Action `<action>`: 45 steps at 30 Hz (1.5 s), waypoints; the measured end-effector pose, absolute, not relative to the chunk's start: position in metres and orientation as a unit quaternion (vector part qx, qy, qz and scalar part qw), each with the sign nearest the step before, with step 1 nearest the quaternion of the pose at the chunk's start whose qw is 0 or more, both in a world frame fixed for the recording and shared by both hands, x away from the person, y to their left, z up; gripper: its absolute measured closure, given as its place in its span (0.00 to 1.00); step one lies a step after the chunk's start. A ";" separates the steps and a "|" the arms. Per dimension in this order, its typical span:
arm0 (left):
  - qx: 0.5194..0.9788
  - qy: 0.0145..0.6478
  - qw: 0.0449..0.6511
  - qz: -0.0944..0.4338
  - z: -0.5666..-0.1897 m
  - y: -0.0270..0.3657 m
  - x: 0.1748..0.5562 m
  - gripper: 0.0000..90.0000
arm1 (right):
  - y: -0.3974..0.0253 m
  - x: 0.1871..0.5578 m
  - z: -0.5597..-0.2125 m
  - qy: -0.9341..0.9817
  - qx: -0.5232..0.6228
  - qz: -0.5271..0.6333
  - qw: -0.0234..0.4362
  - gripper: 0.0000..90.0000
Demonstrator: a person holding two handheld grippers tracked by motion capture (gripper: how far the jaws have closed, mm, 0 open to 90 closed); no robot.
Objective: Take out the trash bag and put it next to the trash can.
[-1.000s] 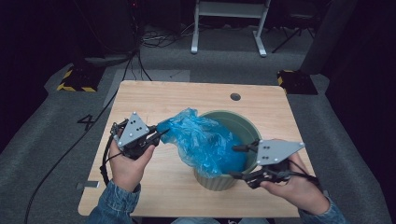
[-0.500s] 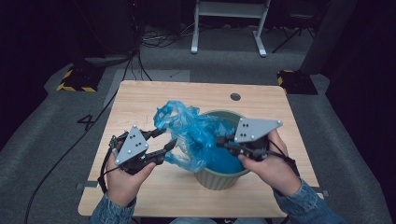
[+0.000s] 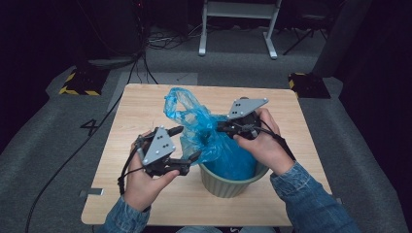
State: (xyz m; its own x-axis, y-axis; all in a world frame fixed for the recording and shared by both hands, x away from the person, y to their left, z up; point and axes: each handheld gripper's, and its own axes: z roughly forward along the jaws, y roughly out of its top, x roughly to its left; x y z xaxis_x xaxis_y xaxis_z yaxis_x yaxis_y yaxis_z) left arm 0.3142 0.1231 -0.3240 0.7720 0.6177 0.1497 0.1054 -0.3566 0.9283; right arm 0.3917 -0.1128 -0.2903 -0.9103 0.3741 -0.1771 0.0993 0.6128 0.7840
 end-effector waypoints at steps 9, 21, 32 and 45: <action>0.801 0.221 0.503 0.238 -0.326 0.101 0.333 0.22 | -0.091 0.381 -0.295 0.884 0.094 0.442 0.117 0.95; 0.816 0.177 0.521 0.180 -0.326 0.101 0.322 0.52 | -0.112 0.377 -0.296 0.879 0.073 0.470 0.025 0.80; 0.809 0.184 0.531 0.172 -0.325 0.108 0.321 0.73 | -0.132 0.373 -0.288 0.860 0.100 0.494 0.078 0.61; 0.795 0.216 0.512 0.244 -0.317 0.116 0.325 0.97 | -0.153 0.402 -0.297 0.880 0.198 0.406 0.150 0.25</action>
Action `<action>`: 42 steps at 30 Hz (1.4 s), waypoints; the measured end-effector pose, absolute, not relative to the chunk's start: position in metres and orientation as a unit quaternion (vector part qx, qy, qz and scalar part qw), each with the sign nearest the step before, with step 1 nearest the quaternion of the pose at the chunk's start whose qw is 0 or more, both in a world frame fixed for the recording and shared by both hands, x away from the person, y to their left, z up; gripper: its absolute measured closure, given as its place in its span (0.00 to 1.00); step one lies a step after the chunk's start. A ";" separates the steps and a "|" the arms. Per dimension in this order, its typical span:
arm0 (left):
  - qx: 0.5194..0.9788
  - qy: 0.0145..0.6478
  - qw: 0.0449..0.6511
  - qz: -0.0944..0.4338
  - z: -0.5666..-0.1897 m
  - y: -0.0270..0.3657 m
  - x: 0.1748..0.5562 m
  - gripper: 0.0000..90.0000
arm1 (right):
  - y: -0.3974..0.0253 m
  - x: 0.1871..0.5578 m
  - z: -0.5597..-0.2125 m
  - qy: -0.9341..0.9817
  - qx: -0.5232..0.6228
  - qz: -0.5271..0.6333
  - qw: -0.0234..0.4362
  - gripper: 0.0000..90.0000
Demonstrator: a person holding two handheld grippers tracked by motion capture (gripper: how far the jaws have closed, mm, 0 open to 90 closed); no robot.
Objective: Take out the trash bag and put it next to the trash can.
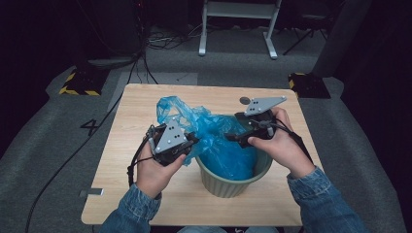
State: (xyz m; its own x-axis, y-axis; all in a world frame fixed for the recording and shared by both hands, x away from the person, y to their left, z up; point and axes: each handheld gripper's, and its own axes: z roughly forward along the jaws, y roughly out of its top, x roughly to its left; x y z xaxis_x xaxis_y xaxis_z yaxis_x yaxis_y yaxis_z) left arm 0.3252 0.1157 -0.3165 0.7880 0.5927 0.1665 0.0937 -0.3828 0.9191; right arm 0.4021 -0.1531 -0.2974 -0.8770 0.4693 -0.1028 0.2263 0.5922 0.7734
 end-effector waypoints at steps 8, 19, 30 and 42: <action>0.798 0.203 0.513 0.244 -0.316 0.113 0.325 0.97 | -0.137 0.422 -0.308 0.895 0.219 0.356 0.155 0.34; 0.796 0.231 0.505 0.242 -0.319 0.119 0.337 0.97 | -0.129 0.379 -0.290 0.892 0.132 0.424 0.081 0.96; 0.792 0.227 0.512 0.241 -0.317 0.109 0.334 0.97 | -0.108 0.363 -0.315 0.904 0.156 0.370 0.148 0.28; 0.802 0.214 0.508 0.231 -0.321 0.101 0.327 0.95 | -0.075 0.386 -0.332 0.908 0.219 0.323 0.149 0.30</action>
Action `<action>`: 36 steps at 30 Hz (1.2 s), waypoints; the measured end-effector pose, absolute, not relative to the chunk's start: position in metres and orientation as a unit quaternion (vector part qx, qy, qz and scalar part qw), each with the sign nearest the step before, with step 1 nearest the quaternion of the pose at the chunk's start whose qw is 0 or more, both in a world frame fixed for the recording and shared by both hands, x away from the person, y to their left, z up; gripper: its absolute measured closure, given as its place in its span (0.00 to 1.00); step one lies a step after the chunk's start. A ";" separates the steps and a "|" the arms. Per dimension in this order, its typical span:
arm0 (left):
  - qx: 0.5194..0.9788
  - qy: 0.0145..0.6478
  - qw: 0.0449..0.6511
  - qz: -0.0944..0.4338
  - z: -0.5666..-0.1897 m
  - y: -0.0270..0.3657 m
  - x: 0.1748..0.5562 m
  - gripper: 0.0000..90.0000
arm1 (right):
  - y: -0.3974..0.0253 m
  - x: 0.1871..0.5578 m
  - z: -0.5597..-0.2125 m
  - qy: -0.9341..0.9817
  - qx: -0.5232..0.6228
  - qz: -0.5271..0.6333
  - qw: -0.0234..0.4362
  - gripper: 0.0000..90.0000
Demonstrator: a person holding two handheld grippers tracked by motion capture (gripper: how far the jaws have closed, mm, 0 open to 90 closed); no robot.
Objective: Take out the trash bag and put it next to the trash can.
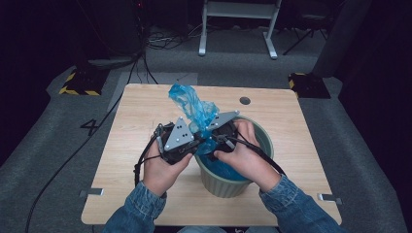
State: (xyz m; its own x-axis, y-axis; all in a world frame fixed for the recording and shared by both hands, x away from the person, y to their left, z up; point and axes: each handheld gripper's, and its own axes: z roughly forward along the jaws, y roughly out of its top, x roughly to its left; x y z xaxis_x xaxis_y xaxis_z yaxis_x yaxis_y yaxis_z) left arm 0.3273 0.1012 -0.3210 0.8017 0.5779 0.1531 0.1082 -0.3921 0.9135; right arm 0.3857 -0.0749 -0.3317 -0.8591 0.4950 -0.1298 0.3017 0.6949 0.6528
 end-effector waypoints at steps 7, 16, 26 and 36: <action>0.779 0.222 0.529 0.253 -0.321 0.111 0.323 0.50 | -0.078 0.394 -0.343 0.921 0.207 0.316 0.091 0.95; 0.766 0.248 0.535 0.254 -0.318 0.141 0.310 0.34 | -0.091 0.395 -0.331 0.904 0.211 0.362 0.080 1.00; 0.770 0.293 0.493 0.280 -0.336 0.177 0.295 0.29 | -0.113 0.390 -0.303 0.878 0.201 0.426 0.086 1.00; 0.781 0.316 0.465 0.270 -0.364 0.187 0.293 0.29 | -0.130 0.385 -0.278 0.864 0.197 0.453 0.096 1.00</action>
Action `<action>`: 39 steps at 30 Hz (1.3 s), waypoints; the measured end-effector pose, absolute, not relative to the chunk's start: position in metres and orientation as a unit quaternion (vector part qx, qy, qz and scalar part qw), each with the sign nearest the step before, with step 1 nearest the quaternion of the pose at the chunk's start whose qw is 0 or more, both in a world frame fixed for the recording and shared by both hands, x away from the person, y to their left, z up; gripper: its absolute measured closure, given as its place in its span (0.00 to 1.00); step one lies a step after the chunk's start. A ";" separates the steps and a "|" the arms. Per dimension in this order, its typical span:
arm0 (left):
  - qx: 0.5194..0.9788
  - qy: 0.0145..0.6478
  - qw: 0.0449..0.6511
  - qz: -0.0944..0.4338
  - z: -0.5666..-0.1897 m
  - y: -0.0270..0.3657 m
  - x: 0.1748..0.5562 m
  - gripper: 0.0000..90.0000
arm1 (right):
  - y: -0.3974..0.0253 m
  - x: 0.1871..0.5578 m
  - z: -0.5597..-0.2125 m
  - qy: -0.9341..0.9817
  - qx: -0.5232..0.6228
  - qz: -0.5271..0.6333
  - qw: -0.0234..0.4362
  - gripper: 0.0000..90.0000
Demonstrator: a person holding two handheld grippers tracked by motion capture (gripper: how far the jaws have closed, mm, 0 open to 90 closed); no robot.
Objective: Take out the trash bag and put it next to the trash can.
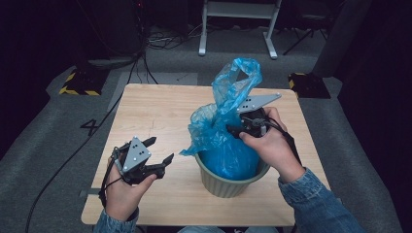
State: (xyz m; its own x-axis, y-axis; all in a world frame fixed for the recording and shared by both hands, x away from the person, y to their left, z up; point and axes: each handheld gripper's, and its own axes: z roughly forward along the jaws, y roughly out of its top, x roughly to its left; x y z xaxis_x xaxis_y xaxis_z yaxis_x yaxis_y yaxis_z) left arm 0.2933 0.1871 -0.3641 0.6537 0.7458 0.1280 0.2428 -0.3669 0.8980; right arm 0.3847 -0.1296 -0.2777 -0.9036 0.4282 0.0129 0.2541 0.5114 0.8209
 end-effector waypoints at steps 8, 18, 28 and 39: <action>0.785 0.313 0.472 0.249 -0.370 0.186 0.293 0.30 | -0.138 0.384 -0.259 0.854 0.189 0.472 0.109 1.00; 0.789 0.333 0.462 0.230 -0.390 0.202 0.300 0.30 | -0.154 0.376 -0.192 0.831 0.185 0.499 0.162 1.00; 0.794 0.339 0.455 0.218 -0.401 0.203 0.311 0.30 | -0.195 0.377 -0.149 0.797 0.211 0.520 0.221 1.00; 0.801 0.344 0.444 0.206 -0.412 0.205 0.322 0.30 | -0.252 0.372 -0.129 0.759 0.271 0.527 0.270 1.00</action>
